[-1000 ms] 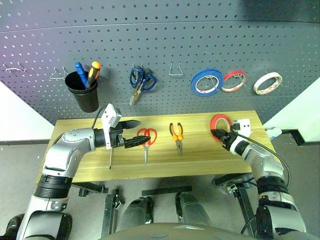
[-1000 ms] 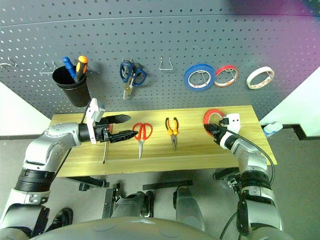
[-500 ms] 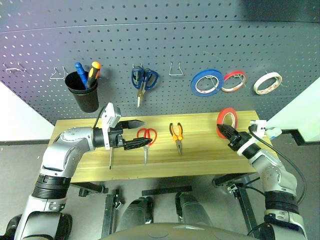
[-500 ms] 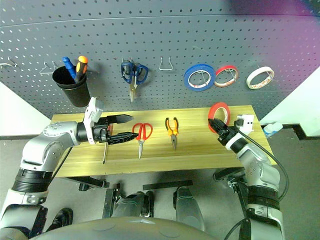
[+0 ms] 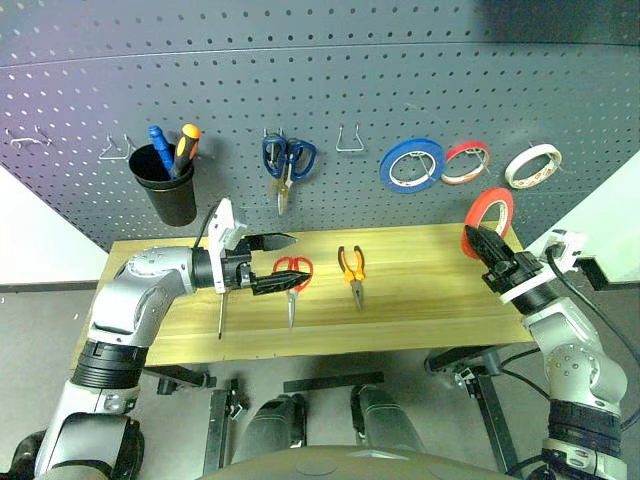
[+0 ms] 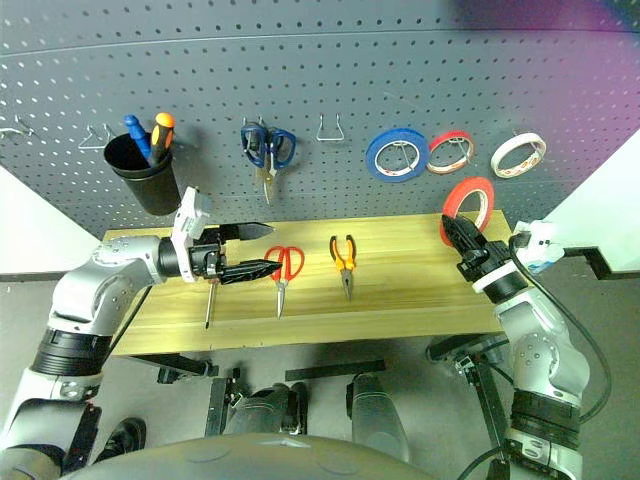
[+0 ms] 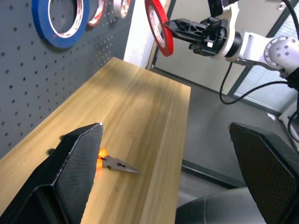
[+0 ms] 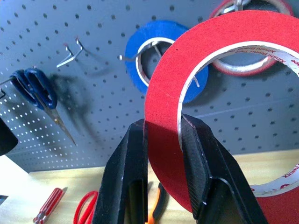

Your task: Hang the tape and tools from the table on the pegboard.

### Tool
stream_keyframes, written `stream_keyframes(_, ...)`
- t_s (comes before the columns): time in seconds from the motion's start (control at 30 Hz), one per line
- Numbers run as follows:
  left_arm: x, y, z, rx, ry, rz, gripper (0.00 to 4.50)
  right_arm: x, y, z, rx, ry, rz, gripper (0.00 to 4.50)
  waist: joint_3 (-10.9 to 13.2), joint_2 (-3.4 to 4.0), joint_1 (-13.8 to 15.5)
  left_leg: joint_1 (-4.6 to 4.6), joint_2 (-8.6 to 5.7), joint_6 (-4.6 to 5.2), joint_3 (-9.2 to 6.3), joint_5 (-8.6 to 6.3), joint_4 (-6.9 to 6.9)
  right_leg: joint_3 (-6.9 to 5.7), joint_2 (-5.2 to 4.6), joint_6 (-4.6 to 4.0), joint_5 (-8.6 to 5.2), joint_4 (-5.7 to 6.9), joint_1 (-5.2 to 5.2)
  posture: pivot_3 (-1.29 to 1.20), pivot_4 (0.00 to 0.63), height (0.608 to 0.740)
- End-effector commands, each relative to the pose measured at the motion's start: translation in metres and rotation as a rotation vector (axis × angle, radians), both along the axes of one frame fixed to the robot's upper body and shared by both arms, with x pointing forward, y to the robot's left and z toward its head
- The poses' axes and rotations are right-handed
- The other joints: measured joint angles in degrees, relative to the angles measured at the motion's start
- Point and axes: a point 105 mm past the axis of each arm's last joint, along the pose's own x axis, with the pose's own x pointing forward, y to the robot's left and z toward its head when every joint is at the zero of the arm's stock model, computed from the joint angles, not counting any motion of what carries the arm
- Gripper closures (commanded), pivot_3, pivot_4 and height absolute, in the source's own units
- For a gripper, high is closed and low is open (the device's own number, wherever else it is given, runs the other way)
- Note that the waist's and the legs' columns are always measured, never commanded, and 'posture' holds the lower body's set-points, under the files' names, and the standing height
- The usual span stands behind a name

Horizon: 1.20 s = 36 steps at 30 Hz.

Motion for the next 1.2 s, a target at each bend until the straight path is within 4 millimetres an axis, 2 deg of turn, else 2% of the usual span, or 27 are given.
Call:
stream_keyframes(0.03, 0.001, -0.003, 0.008, -0.008, -0.047, -0.017, 0.00, 0.004, -0.009, 0.032, -0.029, -0.109, -0.028, 3.84, -0.03, 0.05, -0.08, 0.00, 0.00, 0.00, 0.04, 0.00, 0.00, 0.02, 0.00, 0.01, 0.00, 0.00, 0.00, -0.16, 0.109, 0.740)
stream_keyframes(0.23, 0.001, -0.005, 0.009, -0.011, -0.051, -0.021, 0.00, 0.015, -0.013, 0.039, -0.068, -0.134, -0.040, 3.84, -0.07, 0.03, 0.00, 0.01, 0.01, 0.02, 0.07, 0.02, 0.02, 0.01, 0.01, 0.05, 0.03, 0.03, -0.01, -0.15, 0.115, 0.740)
stream_keyframes(0.43, -0.001, -0.004, 0.008, -0.010, -0.048, -0.012, 0.00, 0.032, -0.007, 0.039, -0.088, -0.131, -0.009, 3.84, -0.07, 0.03, -0.07, 0.01, 0.00, 0.14, 0.10, 0.09, 0.11, 0.03, 0.00, 0.05, 0.04, 0.07, 0.01, -0.13, 0.122, 0.740)
stream_keyframes(0.67, -0.004, -0.003, 0.007, -0.008, -0.045, 0.009, 0.00, 0.061, -0.002, 0.034, -0.115, -0.115, 0.009, 3.84, -0.07, 0.03, 0.08, 0.07, 0.01, 0.15, 0.12, 0.11, 0.16, 0.02, 0.01, 0.05, 0.05, 0.24, 0.00, -0.09, 0.129, 0.740)
stream_keyframes(0.9, -0.006, 0.000, 0.007, -0.006, -0.043, 0.031, 0.00, 0.093, -0.006, 0.019, -0.150, -0.045, -0.025, 3.84, -0.07, 0.03, 0.11, 0.08, 0.01, 0.16, 0.13, 0.11, 0.18, 0.02, 0.01, 0.06, 0.05, 0.26, 0.01, -0.06, 0.134, 0.740)
stream_keyframes(1.2, -0.007, 0.004, 0.008, -0.004, -0.045, 0.051, 0.00, 0.100, -0.003, 0.009, -0.154, -0.024, -0.003, 0.99, -0.07, 0.02, 0.57, 0.12, 0.01, 0.15, 0.13, 0.12, 0.18, 0.01, 0.01, 0.06, 0.05, 0.28, 0.05, -0.04, 0.134, 0.740)
